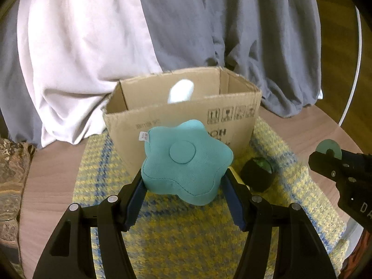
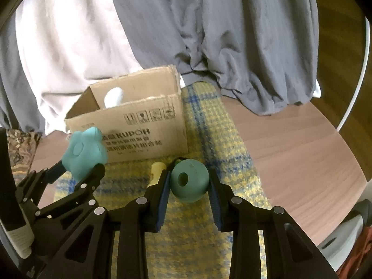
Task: Organize objects
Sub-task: 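Lift the teal star with the left tool while the right tool carries the ring toward the box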
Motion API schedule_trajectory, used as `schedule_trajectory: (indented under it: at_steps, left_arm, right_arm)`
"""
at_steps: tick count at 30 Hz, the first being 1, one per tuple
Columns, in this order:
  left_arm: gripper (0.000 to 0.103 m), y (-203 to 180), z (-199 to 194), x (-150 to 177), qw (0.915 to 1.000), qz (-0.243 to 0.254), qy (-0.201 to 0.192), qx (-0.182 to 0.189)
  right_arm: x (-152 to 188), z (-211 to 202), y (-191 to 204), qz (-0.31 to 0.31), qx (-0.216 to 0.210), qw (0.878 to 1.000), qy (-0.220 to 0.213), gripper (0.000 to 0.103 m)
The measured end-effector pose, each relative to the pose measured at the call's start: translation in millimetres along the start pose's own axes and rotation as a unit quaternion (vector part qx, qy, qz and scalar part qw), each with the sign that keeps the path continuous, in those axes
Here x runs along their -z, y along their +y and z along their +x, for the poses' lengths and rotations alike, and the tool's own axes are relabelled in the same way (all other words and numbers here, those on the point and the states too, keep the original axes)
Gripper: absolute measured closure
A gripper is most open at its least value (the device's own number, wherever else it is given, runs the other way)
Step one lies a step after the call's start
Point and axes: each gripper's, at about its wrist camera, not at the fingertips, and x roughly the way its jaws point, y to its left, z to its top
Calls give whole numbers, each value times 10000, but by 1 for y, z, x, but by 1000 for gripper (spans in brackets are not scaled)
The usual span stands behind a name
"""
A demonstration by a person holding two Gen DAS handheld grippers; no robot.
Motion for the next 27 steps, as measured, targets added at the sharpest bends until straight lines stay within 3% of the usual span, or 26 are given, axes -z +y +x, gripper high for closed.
schedule_trajectory:
  at_steps: [27]
  left_arm:
    - [40,36,-22,-68,9979,-190,-620,-85]
  right_arm:
    - [-72,-36,34,-327,-193,9973,-626,71]
